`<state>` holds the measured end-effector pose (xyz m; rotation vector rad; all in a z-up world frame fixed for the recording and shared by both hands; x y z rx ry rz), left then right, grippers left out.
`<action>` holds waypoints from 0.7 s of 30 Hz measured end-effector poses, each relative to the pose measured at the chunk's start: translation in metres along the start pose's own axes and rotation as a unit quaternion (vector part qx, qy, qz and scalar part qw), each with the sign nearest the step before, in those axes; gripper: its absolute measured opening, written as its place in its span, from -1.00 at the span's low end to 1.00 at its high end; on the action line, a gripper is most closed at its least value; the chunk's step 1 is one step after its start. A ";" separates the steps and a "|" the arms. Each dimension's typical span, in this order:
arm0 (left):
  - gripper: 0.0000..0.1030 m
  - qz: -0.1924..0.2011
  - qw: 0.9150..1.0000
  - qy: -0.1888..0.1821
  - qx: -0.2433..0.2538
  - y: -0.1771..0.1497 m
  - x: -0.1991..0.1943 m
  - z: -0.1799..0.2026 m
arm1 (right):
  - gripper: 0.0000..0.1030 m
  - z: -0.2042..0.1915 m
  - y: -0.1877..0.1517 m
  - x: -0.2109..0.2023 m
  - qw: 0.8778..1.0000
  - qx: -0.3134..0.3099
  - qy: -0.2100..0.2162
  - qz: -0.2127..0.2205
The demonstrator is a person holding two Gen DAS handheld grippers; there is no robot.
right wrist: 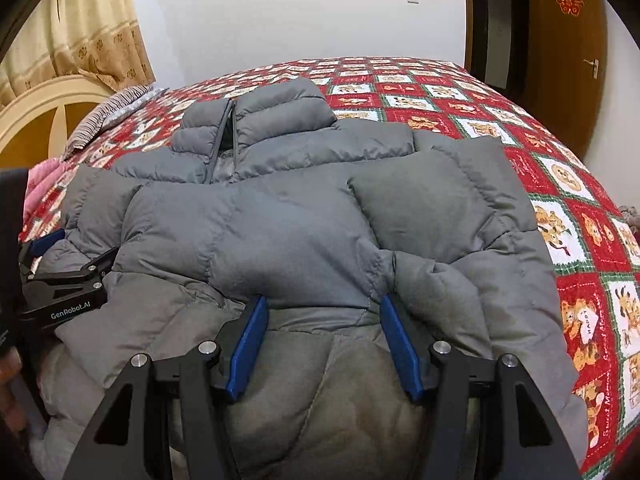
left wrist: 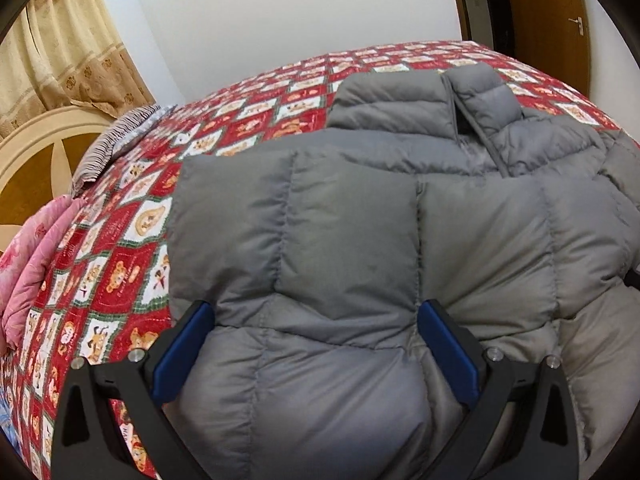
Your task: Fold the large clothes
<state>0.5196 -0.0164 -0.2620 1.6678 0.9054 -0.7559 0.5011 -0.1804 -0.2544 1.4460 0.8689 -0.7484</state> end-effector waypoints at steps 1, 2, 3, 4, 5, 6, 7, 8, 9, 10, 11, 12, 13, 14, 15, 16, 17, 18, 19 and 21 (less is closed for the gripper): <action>1.00 -0.003 1.000 -0.002 -0.001 0.000 0.001 0.000 | 0.16 -0.001 0.000 0.000 1.000 -0.002 -0.005 0.000; 1.00 -0.006 1.000 -0.003 -0.001 -0.001 0.002 0.000 | 0.17 -0.002 0.000 0.001 1.000 -0.004 -0.009 0.000; 1.00 -0.009 1.000 -0.005 -0.002 -0.001 0.003 0.000 | 0.17 -0.002 -0.001 0.001 1.000 -0.006 -0.011 0.000; 1.00 -0.011 1.000 -0.007 -0.002 -0.001 0.004 0.001 | 0.17 -0.002 -0.001 0.001 1.000 -0.006 -0.013 0.000; 1.00 -0.012 1.000 -0.009 -0.002 -0.002 0.005 0.001 | 0.18 -0.002 -0.001 0.002 1.000 -0.008 -0.016 0.000; 1.00 -0.013 1.000 -0.010 -0.003 -0.002 0.005 0.001 | 0.18 -0.002 -0.001 0.002 1.000 -0.009 -0.018 -0.001; 1.00 -0.016 1.000 -0.012 -0.004 -0.001 0.007 0.001 | 0.18 -0.002 -0.001 0.002 1.000 -0.010 -0.019 -0.001; 1.00 -0.017 1.000 -0.012 -0.004 -0.001 0.007 0.000 | 0.18 -0.003 -0.001 0.003 1.000 -0.011 -0.022 -0.001; 1.00 -0.018 1.000 -0.012 -0.004 -0.001 0.008 0.001 | 0.18 -0.003 -0.001 0.003 1.000 -0.012 -0.024 -0.002; 1.00 -0.017 1.000 -0.012 -0.004 -0.001 0.008 0.001 | 0.18 -0.003 -0.002 0.003 1.000 -0.013 -0.026 -0.002; 1.00 -0.017 1.000 -0.012 -0.004 -0.002 0.007 0.001 | 0.18 -0.003 -0.002 0.004 1.000 -0.014 -0.028 -0.003; 1.00 -0.016 1.000 -0.012 -0.005 -0.001 0.008 0.001 | 0.18 -0.004 -0.002 0.004 0.999 -0.015 -0.030 -0.003; 1.00 -0.016 1.000 -0.012 -0.005 -0.001 0.008 0.001 | 0.18 -0.004 -0.002 0.004 0.999 -0.015 -0.031 -0.003; 1.00 -0.016 1.000 -0.011 -0.005 -0.001 0.008 0.001 | 0.18 -0.004 -0.002 0.004 0.999 -0.016 -0.032 -0.003; 1.00 -0.015 1.000 -0.010 -0.004 -0.001 0.008 0.000 | 0.18 -0.004 -0.002 0.004 0.999 -0.016 -0.033 -0.003; 1.00 -0.014 1.000 -0.009 -0.004 -0.001 0.008 0.000 | 0.18 -0.005 -0.002 0.004 0.999 -0.017 -0.035 -0.003; 1.00 -0.013 1.000 -0.007 -0.003 -0.001 0.007 0.001 | 0.18 -0.005 -0.002 0.004 0.999 -0.018 -0.037 -0.003; 1.00 -0.012 1.000 -0.005 -0.002 -0.001 0.007 0.001 | 0.18 -0.005 -0.002 0.004 0.999 -0.020 -0.041 -0.004; 1.00 -0.012 1.000 -0.004 -0.002 -0.001 0.007 0.001 | 0.18 -0.007 -0.002 0.004 0.999 -0.021 -0.044 -0.004; 1.00 -0.010 1.000 -0.004 -0.003 -0.001 0.006 0.000 | 0.18 -0.007 -0.002 0.004 0.998 -0.025 -0.051 -0.005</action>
Point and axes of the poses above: each gripper's, at about its wrist camera, not at the fingertips, and x roughly the way its jaws point, z to its right, y to its top, the point moved 9 cm from there along x, roughly the way its jaws point, and after that the axes turned 13 degrees about -z, right-handed, at the moved point
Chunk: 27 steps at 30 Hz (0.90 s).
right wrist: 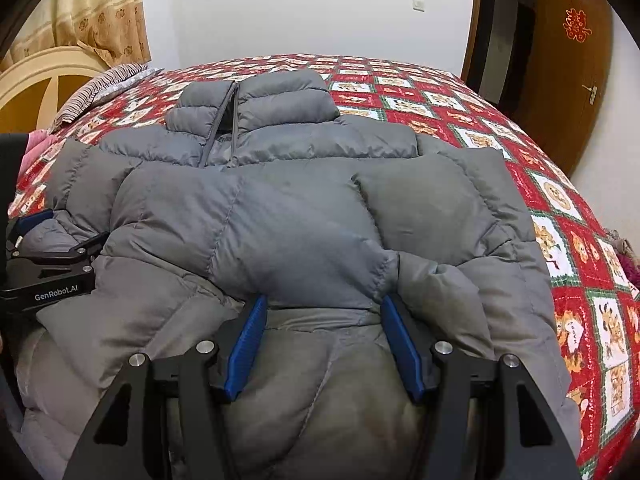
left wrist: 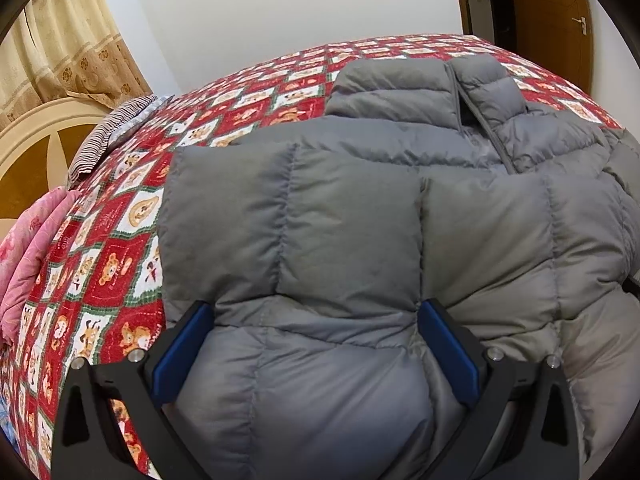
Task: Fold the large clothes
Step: 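Grasp the jacket hem with the left gripper while the right gripper grasps the hem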
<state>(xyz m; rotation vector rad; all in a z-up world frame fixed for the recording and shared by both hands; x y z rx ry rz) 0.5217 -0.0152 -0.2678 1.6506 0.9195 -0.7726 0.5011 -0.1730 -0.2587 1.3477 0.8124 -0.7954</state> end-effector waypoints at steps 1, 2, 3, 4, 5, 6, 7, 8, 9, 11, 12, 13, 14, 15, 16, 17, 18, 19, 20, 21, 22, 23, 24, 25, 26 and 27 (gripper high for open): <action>1.00 0.000 1.000 0.001 0.000 0.000 -0.001 0.000 | 0.18 0.000 0.000 0.000 1.000 -0.001 -0.003 0.000; 1.00 0.000 1.000 0.001 0.001 0.000 -0.002 -0.001 | 0.18 -0.001 0.000 -0.001 1.000 -0.003 -0.006 -0.001; 1.00 0.000 1.000 0.000 -0.001 -0.001 -0.006 -0.004 | 0.19 -0.002 0.000 -0.002 1.000 -0.005 -0.007 -0.002; 1.00 -0.002 1.000 0.001 -0.002 -0.003 -0.010 -0.008 | 0.20 -0.002 0.000 -0.004 1.000 -0.009 -0.007 -0.006; 1.00 -0.003 1.000 0.001 -0.002 -0.005 -0.018 -0.012 | 0.21 -0.003 -0.001 -0.008 1.000 -0.015 -0.007 -0.015; 1.00 0.005 1.000 -0.004 -0.005 -0.007 -0.029 -0.019 | 0.29 -0.003 -0.002 -0.013 1.000 -0.020 -0.002 -0.023; 1.00 0.020 1.000 -0.011 -0.009 -0.006 -0.041 -0.025 | 0.41 -0.005 -0.003 -0.021 0.999 -0.024 0.010 -0.027; 1.00 0.030 0.999 -0.015 -0.012 -0.005 -0.049 -0.030 | 0.46 -0.006 -0.001 -0.032 0.999 -0.026 0.025 -0.023; 1.00 0.048 0.999 -0.019 -0.017 -0.001 -0.064 -0.038 | 0.50 -0.006 0.003 -0.042 0.999 -0.028 0.031 -0.014; 1.00 0.069 0.997 -0.018 -0.026 0.014 -0.080 -0.049 | 0.50 -0.006 0.016 -0.053 0.999 -0.032 0.030 -0.002; 1.00 0.072 0.997 -0.018 -0.030 0.024 -0.083 -0.051 | 0.50 -0.006 0.025 -0.056 0.999 -0.028 0.036 0.001; 1.00 0.069 0.997 -0.021 -0.032 0.031 -0.082 -0.052 | 0.50 -0.005 0.037 -0.055 0.999 -0.019 0.044 -0.003; 1.00 0.063 0.997 -0.026 -0.034 0.043 -0.079 -0.052 | 0.50 -0.003 0.046 -0.053 0.999 -0.009 0.049 -0.008; 1.00 0.062 0.997 -0.025 -0.038 0.057 -0.075 -0.051 | 0.50 0.000 0.061 -0.048 0.999 0.004 0.052 -0.009; 1.00 0.061 0.997 -0.016 -0.041 0.067 -0.071 -0.050 | 0.50 0.002 0.072 -0.044 0.999 0.011 0.050 -0.008; 1.00 0.053 0.998 -0.003 -0.045 0.084 -0.062 -0.049 | 0.50 0.003 0.085 -0.039 0.999 0.017 0.047 -0.010; 1.00 0.047 0.998 -0.003 -0.047 0.091 -0.058 -0.048 | 0.50 0.005 0.095 -0.034 0.999 0.025 0.044 -0.011; 1.00 0.036 0.998 -0.010 -0.054 0.108 -0.047 -0.045 | 0.51 0.009 0.106 -0.028 0.998 0.037 0.045 -0.015; 1.00 0.030 0.998 -0.014 -0.060 0.116 -0.042 -0.045 | 0.51 0.012 0.118 -0.021 0.997 0.050 0.049 -0.022; 1.00 0.023 0.997 -0.018 -0.067 0.127 -0.034 -0.044 | 0.51 0.015 0.132 -0.013 0.996 0.063 0.055 -0.029; 1.00 0.017 0.997 -0.019 -0.071 0.139 -0.028 -0.042 | 0.51 0.016 0.142 -0.007 0.995 0.071 0.059 -0.033; 1.00 0.012 0.997 -0.020 -0.076 0.154 -0.020 -0.041 | 0.52 0.018 0.151 -0.003 0.995 0.079 0.060 -0.034; 1.00 0.011 0.997 -0.022 -0.079 0.164 -0.015 -0.039 | 0.52 0.020 0.165 0.003 0.994 0.087 0.061 -0.034; 1.00 0.010 0.997 -0.021 -0.079 0.170 -0.012 -0.036 | 0.53 0.021 0.174 0.007 0.993 0.091 0.062 -0.034; 1.00 0.007 0.997 -0.021 -0.078 0.177 -0.009 -0.032 | 0.53 0.022 0.185 0.011 0.993 0.096 0.062 -0.033; 1.00 0.004 0.997 -0.022 -0.076 0.188 -0.002 -0.028 | 0.56 0.023 0.198 0.016 0.993 0.100 0.061 -0.032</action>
Point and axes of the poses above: each gripper's, at about its wrist camera, not at the fingertips, and x roughly the way its jaws point, z to its right, y to its top, the point moved 9 cm from there along x, roughly the way its jaws point, and after that the axes turned 13 degrees about -z, right-handed, at the moved point
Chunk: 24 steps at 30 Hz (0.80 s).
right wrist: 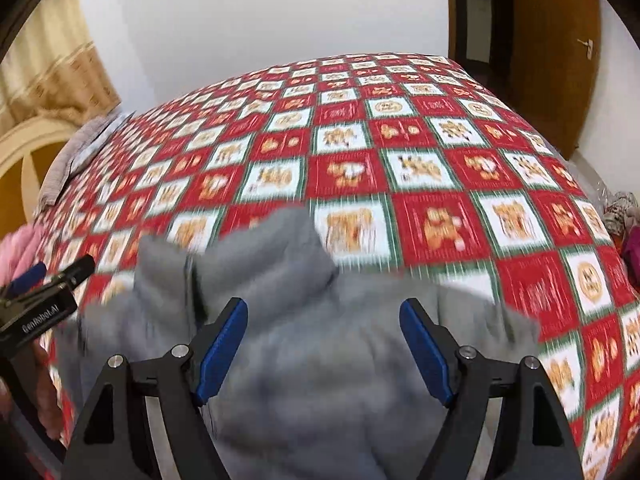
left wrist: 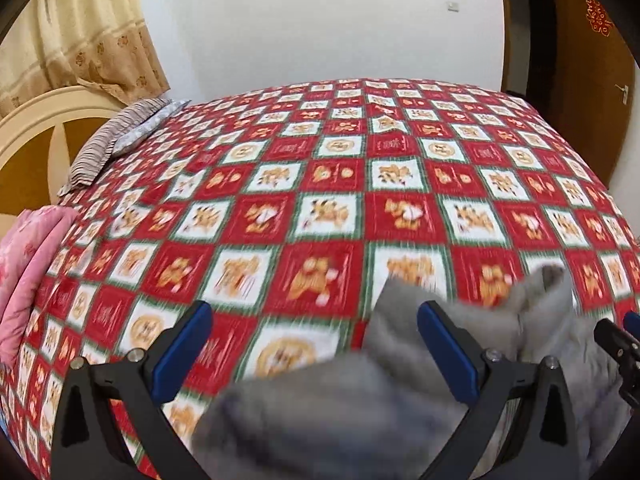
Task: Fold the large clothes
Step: 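Grasp the jacket hem with the left gripper while the right gripper grasps the hem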
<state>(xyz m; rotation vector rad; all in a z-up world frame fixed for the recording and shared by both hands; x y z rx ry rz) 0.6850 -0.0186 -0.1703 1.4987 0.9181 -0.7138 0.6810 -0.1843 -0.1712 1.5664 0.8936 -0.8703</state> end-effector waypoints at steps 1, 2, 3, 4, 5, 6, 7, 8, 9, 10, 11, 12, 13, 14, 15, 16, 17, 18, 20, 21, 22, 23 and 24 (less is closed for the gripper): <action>1.00 -0.002 1.000 0.001 0.001 0.005 0.003 0.003 | 0.60 -0.001 0.008 0.003 1.000 0.001 0.000 0.000; 1.00 -0.004 1.000 0.005 0.003 0.012 0.009 0.007 | 0.61 -0.003 0.017 0.008 1.000 0.002 0.001 -0.002; 1.00 -0.005 1.000 0.005 0.004 0.017 0.013 0.011 | 0.62 -0.006 0.029 0.014 1.000 0.003 0.003 -0.006; 1.00 -0.007 1.000 0.004 0.006 0.021 0.018 0.015 | 0.62 -0.007 0.035 0.018 1.000 0.005 0.005 -0.009; 1.00 -0.010 1.000 0.004 0.008 0.023 0.023 0.018 | 0.62 -0.008 0.041 0.023 1.000 0.009 0.006 -0.010; 1.00 -0.015 1.000 0.004 0.010 0.025 0.027 0.022 | 0.62 -0.010 0.047 0.028 1.000 0.010 0.008 -0.012; 1.00 -0.019 1.000 0.003 0.013 0.024 0.033 0.025 | 0.62 -0.012 0.050 0.034 1.000 0.007 0.007 -0.017; 1.00 -0.024 1.000 0.003 0.016 0.023 0.037 0.029 | 0.62 -0.012 0.051 0.040 1.000 0.005 0.001 -0.021; 1.00 -0.031 0.999 0.004 0.022 0.021 0.042 0.033 | 0.62 -0.013 0.052 0.047 1.000 0.003 -0.005 -0.027; 1.00 -0.034 0.999 0.003 0.029 0.019 0.045 0.037 | 0.62 -0.014 0.052 0.056 0.999 0.001 -0.008 -0.039; 1.00 -0.035 0.999 0.003 0.033 0.019 0.046 0.041 | 0.62 -0.014 0.050 0.063 0.999 0.000 -0.008 -0.052; 0.99 -0.035 0.999 0.003 0.040 0.016 0.046 0.044 | 0.62 -0.014 0.049 0.066 0.998 0.001 -0.009 -0.057; 0.97 -0.035 0.998 -0.006 0.047 0.010 0.045 0.047 | 0.62 -0.013 0.047 0.068 0.998 -0.002 -0.012 -0.061; 0.82 -0.033 0.998 -0.014 0.051 0.008 0.043 0.048 | 0.62 -0.013 0.044 0.069 0.998 -0.009 -0.015 -0.065; 0.60 -0.032 0.997 -0.022 0.059 0.004 0.040 0.050 | 0.61 -0.013 0.041 0.068 0.998 -0.015 -0.011 -0.067; 0.50 -0.035 0.997 -0.031 0.067 0.000 0.037 0.051 | 0.35 -0.012 0.038 0.066 0.997 -0.021 -0.008 -0.071; 0.32 -0.035 0.996 -0.046 0.072 -0.005 0.032 0.051 | 0.15 -0.012 0.033 0.065 0.997 -0.027 -0.007 -0.078; 0.06 -0.033 0.995 -0.054 0.075 -0.007 0.030 0.053 | -0.18 -0.011 0.027 0.063 0.995 -0.034 -0.005 -0.089; -0.32 -0.030 0.994 -0.063 0.088 -0.014 0.021 0.053 | -0.40 -0.008 0.019 0.058 0.995 -0.039 -0.006 -0.093; -0.49 -0.025 0.993 -0.070 0.093 -0.020 0.014 0.051 | -0.59 -0.006 0.015 0.054 0.995 -0.042 -0.005 -0.092; -0.54 -0.022 0.993 -0.072 0.094 -0.023 0.012 0.051 | -0.68 -0.003 0.011 0.047 0.995 -0.043 -0.002 -0.089; -0.62 -0.014 0.992 -0.073 0.100 -0.029 0.004 0.048 | -0.71 -0.002 0.008 0.043 0.995 -0.043 0.001 -0.088; -0.68 -0.007 0.992 -0.074 0.105 -0.035 -0.002 0.045 | -0.77 0.000 0.004 0.037 0.995 -0.045 0.004 -0.085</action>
Point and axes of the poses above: each gripper's, at about its wrist camera, not at the fingertips, and x roughly the way its jaws point, z to its right, y to its top, the point moved 9 cm from there along x, roughly the way its jaws point, and after that the axes turned 13 degrees about -z, right-handed, at the moved point
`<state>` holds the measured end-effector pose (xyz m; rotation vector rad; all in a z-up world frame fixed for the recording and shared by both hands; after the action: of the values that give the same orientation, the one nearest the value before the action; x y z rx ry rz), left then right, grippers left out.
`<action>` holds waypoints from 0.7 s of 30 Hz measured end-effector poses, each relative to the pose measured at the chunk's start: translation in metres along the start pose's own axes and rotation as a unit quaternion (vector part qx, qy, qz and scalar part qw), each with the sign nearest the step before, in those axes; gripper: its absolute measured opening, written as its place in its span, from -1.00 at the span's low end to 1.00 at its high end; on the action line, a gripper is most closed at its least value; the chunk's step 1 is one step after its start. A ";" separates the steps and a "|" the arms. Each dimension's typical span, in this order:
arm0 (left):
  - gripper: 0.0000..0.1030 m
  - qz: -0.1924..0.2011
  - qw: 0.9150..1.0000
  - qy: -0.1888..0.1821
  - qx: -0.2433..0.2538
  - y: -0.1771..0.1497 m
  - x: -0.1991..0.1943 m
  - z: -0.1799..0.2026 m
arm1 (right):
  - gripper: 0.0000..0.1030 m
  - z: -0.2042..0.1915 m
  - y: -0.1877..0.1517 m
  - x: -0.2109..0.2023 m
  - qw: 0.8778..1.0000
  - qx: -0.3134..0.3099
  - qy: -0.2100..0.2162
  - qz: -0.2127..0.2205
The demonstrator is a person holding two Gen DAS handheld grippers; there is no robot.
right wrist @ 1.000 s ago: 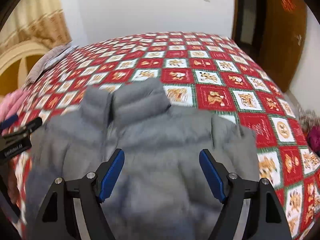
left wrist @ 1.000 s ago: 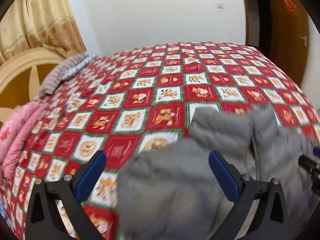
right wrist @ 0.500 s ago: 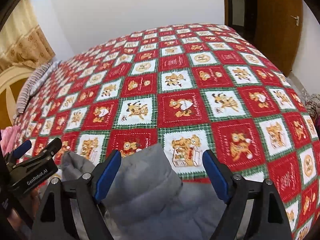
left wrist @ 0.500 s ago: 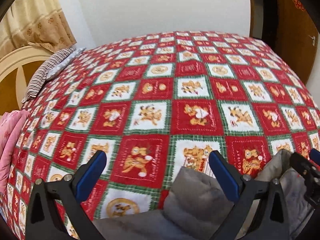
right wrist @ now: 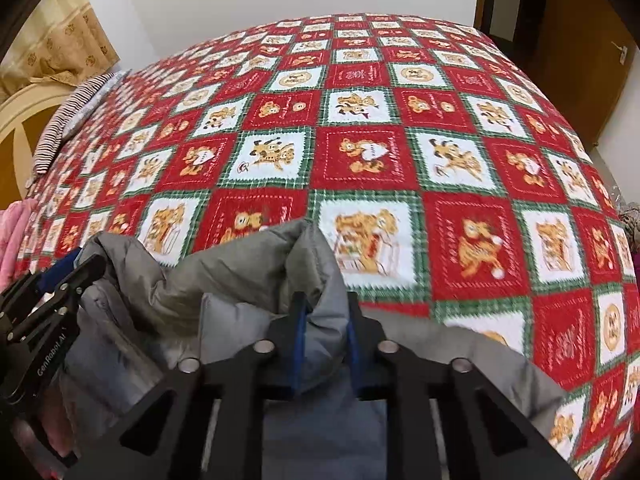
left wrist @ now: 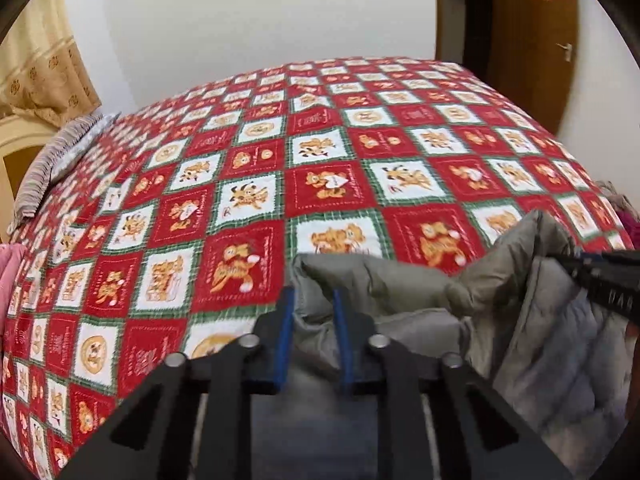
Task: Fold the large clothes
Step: 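Grasp the jacket hem with the left gripper while the right gripper grasps the hem, then lift the hem with both grippers and fold it over toward the collar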
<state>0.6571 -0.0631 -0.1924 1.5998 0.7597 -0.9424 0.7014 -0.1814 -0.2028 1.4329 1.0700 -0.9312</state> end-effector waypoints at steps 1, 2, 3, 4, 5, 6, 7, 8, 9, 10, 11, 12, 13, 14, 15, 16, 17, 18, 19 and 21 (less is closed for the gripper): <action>-0.70 0.005 1.000 0.001 0.007 -0.006 -0.005 0.000 | -0.82 0.002 -0.007 -0.007 1.000 -0.004 -0.001 0.005; -0.74 0.009 1.000 0.004 0.012 -0.011 -0.010 -0.002 | -0.83 0.003 -0.013 -0.012 1.000 -0.009 -0.002 0.008; -0.75 0.015 1.000 0.002 0.013 -0.017 -0.015 -0.005 | -0.86 0.005 -0.020 -0.018 1.000 -0.016 -0.003 0.011; -0.76 0.018 1.000 0.001 0.016 -0.022 -0.018 -0.007 | -0.88 0.008 -0.027 -0.025 1.000 -0.020 -0.006 0.017; -0.79 0.022 1.000 0.005 0.020 -0.027 -0.022 -0.009 | -0.88 0.011 -0.035 -0.031 0.999 -0.023 -0.006 0.023; -0.79 0.030 0.999 0.009 0.025 -0.035 -0.026 -0.011 | -0.90 0.013 -0.040 -0.035 0.999 -0.025 -0.006 0.026; -0.79 0.032 0.999 0.010 0.025 -0.041 -0.027 -0.012 | -0.91 0.017 -0.046 -0.038 0.999 -0.025 -0.006 0.029; -0.79 0.032 0.999 0.010 0.024 -0.045 -0.027 -0.012 | -0.91 0.021 -0.053 -0.041 0.999 -0.023 -0.005 0.033; -0.79 0.029 0.999 0.008 0.024 -0.053 -0.026 -0.012 | -0.92 0.024 -0.060 -0.042 0.999 -0.022 -0.006 0.036; -0.79 0.027 0.999 0.007 0.025 -0.057 -0.024 -0.011 | -0.92 0.027 -0.065 -0.042 0.999 -0.023 -0.011 0.040; -0.79 0.023 0.999 0.012 0.028 -0.063 -0.019 -0.009 | -0.92 0.030 -0.070 -0.041 0.999 -0.023 -0.016 0.043; -0.79 0.019 0.999 0.016 0.031 -0.068 -0.014 -0.008 | -0.92 0.033 -0.074 -0.038 0.999 -0.021 -0.019 0.043; -0.79 0.017 0.999 0.019 0.032 -0.072 -0.012 -0.008 | -0.92 0.036 -0.079 -0.033 0.999 -0.017 -0.021 0.042; -0.79 0.014 0.999 0.022 0.031 -0.075 -0.008 -0.008 | -0.92 0.039 -0.081 -0.029 0.999 -0.016 -0.024 0.041; -0.76 0.014 0.999 0.024 0.028 -0.077 -0.006 -0.009 | -0.92 0.041 -0.085 -0.021 0.998 -0.019 -0.036 0.043; -0.72 0.020 0.999 0.029 0.023 -0.078 -0.009 -0.010 | -0.92 0.041 -0.088 -0.017 0.998 -0.024 -0.042 0.046; -0.72 0.032 0.999 0.031 0.021 -0.078 -0.016 -0.011 | -0.92 0.042 -0.090 -0.013 0.997 -0.028 -0.048 0.050; -0.52 0.043 0.998 0.032 0.020 -0.079 -0.025 -0.010 | -0.92 0.042 -0.093 -0.009 0.996 -0.031 -0.056 0.055; -0.33 0.066 0.997 0.028 0.020 -0.078 -0.042 -0.009 | -0.92 0.043 -0.094 -0.008 0.996 -0.033 -0.060 0.061; 0.69 0.107 0.993 0.038 0.015 -0.075 -0.071 -0.011 | -0.92 0.044 -0.095 -0.007 0.995 -0.036 -0.065 0.073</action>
<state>0.5605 -0.0365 -0.1649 1.7127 0.6129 -0.7444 0.6092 -0.2235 -0.2290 1.3542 0.8814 -0.8593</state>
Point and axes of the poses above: each gripper's, at about its wrist camera, not at the fingertips, and x roughly the way its jaws point, z to its right, y to its top, the point moved 9 cm from there along x, roughly the way its jaws point, and after that the axes turned 13 degrees about -z, right-handed, at the moved point
